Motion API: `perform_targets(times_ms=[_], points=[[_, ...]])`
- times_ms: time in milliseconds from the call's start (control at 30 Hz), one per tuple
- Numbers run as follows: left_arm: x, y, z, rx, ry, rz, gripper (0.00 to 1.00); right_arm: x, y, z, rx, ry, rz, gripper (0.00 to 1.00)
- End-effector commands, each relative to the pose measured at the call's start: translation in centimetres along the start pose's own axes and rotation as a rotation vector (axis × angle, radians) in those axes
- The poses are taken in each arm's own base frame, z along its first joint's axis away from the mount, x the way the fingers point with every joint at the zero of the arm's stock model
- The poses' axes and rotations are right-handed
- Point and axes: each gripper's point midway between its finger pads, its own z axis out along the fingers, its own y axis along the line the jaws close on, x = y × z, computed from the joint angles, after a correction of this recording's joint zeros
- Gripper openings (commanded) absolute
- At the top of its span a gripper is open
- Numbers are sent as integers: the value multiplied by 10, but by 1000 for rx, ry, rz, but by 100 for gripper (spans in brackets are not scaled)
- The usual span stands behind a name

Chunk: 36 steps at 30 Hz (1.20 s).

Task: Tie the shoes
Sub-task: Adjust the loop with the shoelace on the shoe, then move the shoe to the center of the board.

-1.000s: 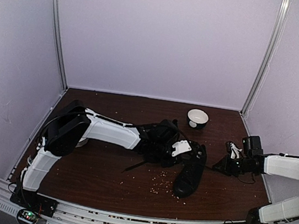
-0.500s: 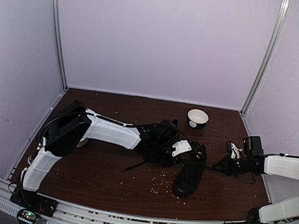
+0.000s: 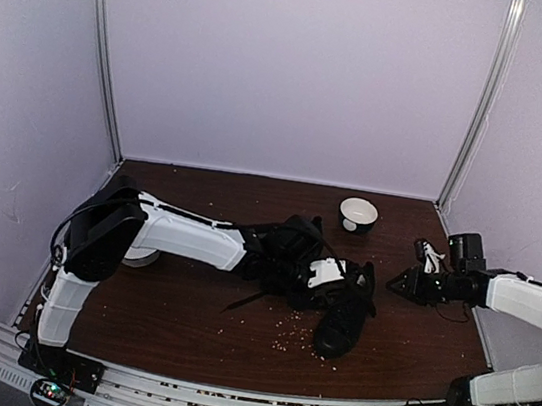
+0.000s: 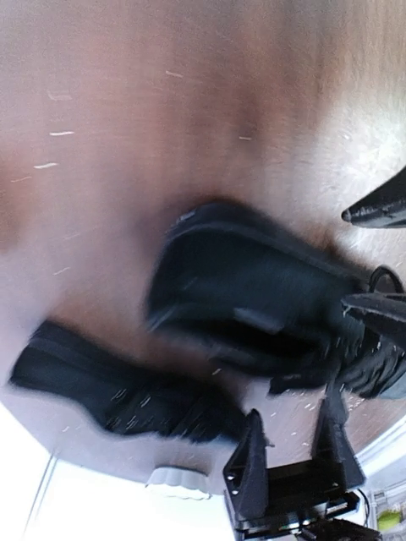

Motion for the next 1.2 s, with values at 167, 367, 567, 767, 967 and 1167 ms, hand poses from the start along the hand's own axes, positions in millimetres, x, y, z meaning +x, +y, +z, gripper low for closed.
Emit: perform_targets(times_ms=[167, 367, 567, 767, 967, 1167], points=[[-41, 20, -78, -123, -39, 39, 73, -57, 18, -29, 203, -212, -147, 42], [-35, 45, -132, -244, -8, -96, 75, -69, 33, -1, 262, -218, -206, 64], [-4, 57, -163, -354, 61, -215, 77, -66, 32, 46, 271, -124, -208, 69], [40, 62, -165, -384, 159, -387, 77, -62, 24, 74, 346, -31, -248, 48], [79, 65, -152, -358, 232, -508, 76, -72, 27, 81, 358, -15, -284, 0], [92, 65, -138, -324, 260, -548, 73, -108, 23, 74, 429, -60, -349, 0]])
